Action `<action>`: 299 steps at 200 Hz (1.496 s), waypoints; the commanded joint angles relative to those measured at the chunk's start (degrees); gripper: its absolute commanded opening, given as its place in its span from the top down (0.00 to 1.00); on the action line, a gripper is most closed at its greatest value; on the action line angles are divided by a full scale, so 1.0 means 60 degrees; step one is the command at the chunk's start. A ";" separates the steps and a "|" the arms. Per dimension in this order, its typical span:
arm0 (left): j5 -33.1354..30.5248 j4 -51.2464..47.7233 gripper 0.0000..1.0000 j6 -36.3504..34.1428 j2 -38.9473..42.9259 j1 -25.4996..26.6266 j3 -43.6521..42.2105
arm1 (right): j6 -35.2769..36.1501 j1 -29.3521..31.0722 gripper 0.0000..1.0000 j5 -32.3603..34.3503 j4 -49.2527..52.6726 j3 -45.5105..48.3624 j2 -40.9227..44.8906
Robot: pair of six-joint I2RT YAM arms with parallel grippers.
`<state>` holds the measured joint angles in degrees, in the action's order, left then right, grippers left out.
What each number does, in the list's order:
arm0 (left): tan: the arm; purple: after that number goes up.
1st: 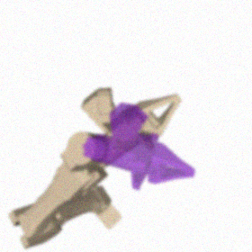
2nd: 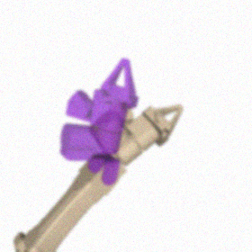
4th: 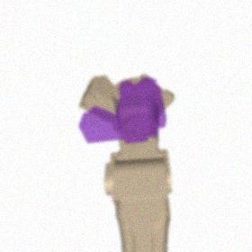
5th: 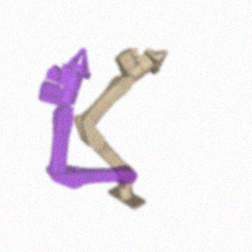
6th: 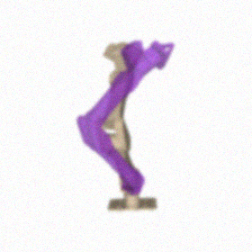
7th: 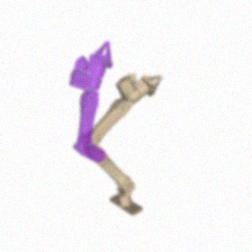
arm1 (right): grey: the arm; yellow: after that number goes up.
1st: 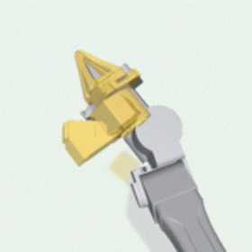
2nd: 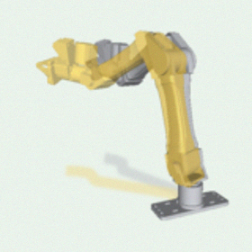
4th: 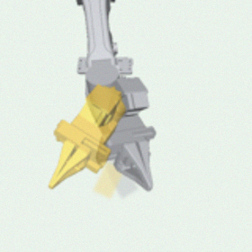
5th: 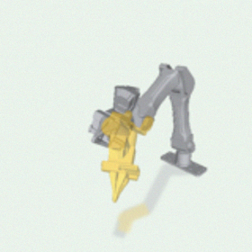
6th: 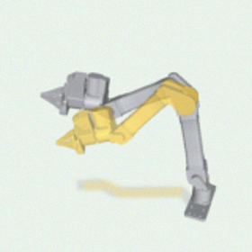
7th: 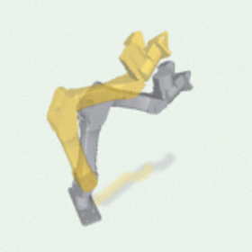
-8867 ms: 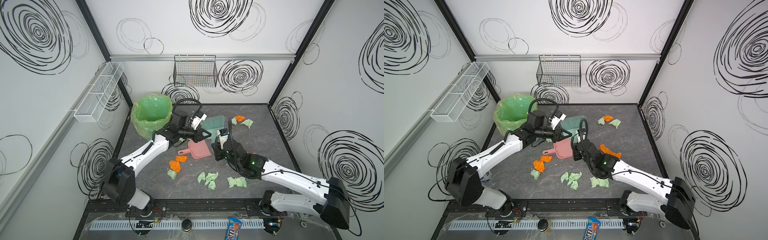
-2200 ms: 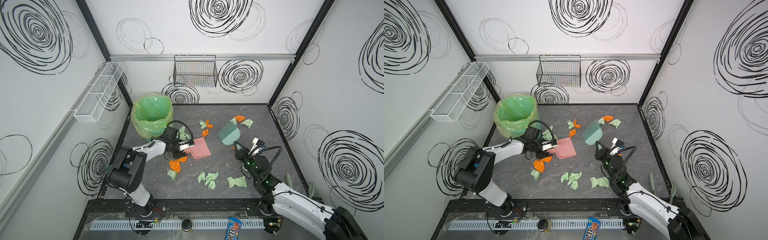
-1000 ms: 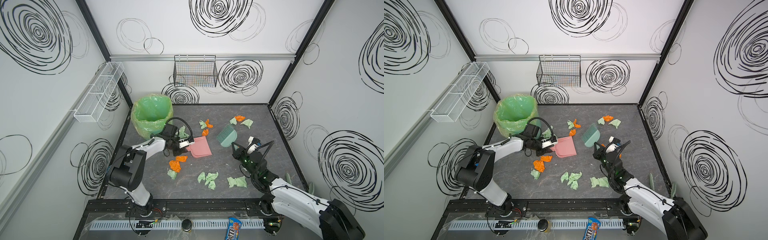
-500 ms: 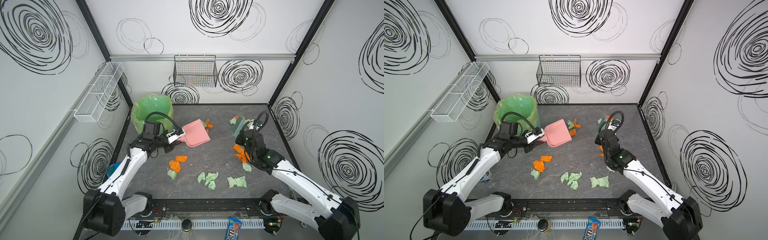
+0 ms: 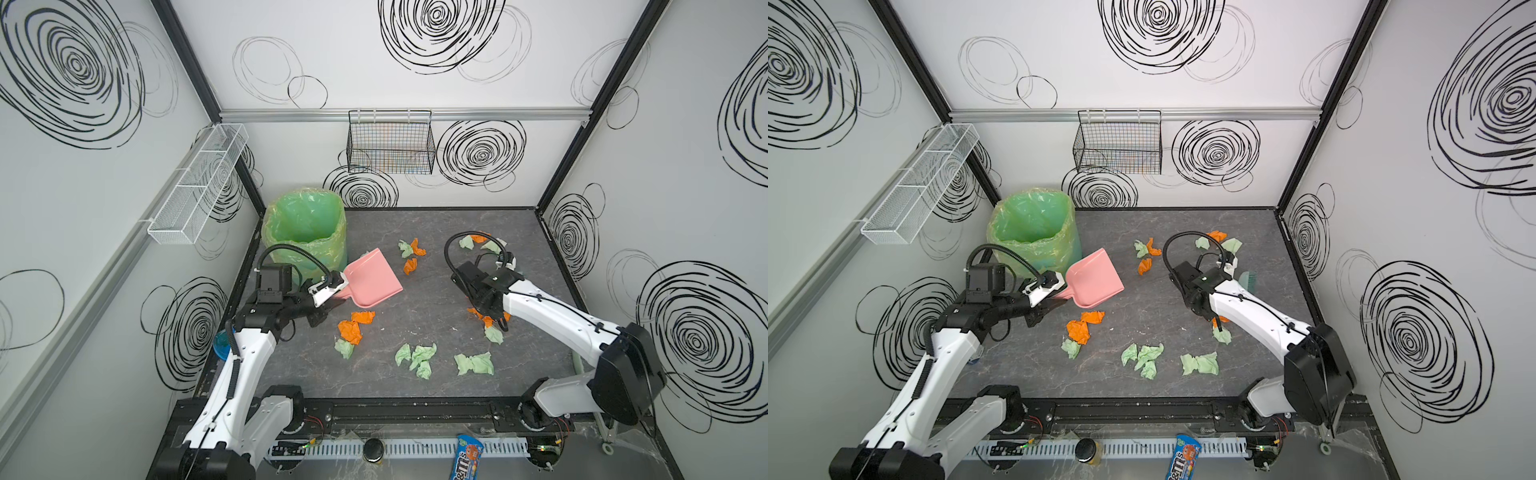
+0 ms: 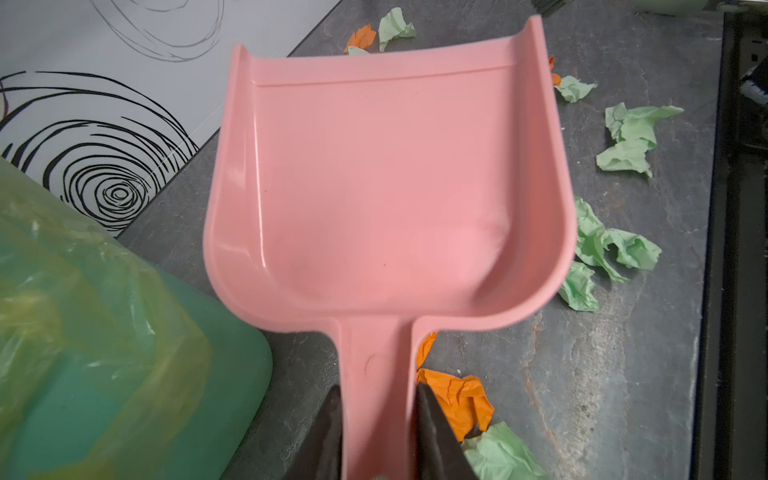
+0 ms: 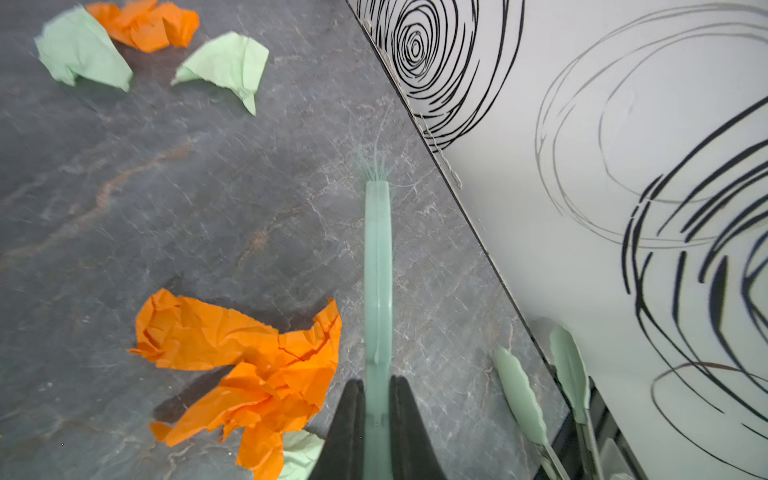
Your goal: Sweep away the paper scraps from the table
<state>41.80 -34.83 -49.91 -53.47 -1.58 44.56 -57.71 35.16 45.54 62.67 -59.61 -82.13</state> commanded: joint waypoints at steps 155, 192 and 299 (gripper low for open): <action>0.1361 -0.0992 1.00 -0.1463 -0.0291 -0.1256 -0.0087 | 0.1588 -0.0044 1.00 -0.5194 -0.2247 0.1136 0.1594; 0.1280 -0.1051 1.00 -0.1466 -0.0288 -0.1274 -0.0016 | 0.1767 -0.0217 1.00 -0.5882 -0.3736 0.1325 0.2159; 0.1369 -0.0938 1.00 -0.1337 -0.0444 -0.1274 0.0001 | 0.0611 -0.0052 1.00 -0.3119 0.0548 0.0085 0.4547</action>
<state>47.64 -40.64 -57.63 -55.68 -8.69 43.29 -48.88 32.99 17.04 49.95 -55.94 -55.55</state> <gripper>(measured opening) 0.271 0.104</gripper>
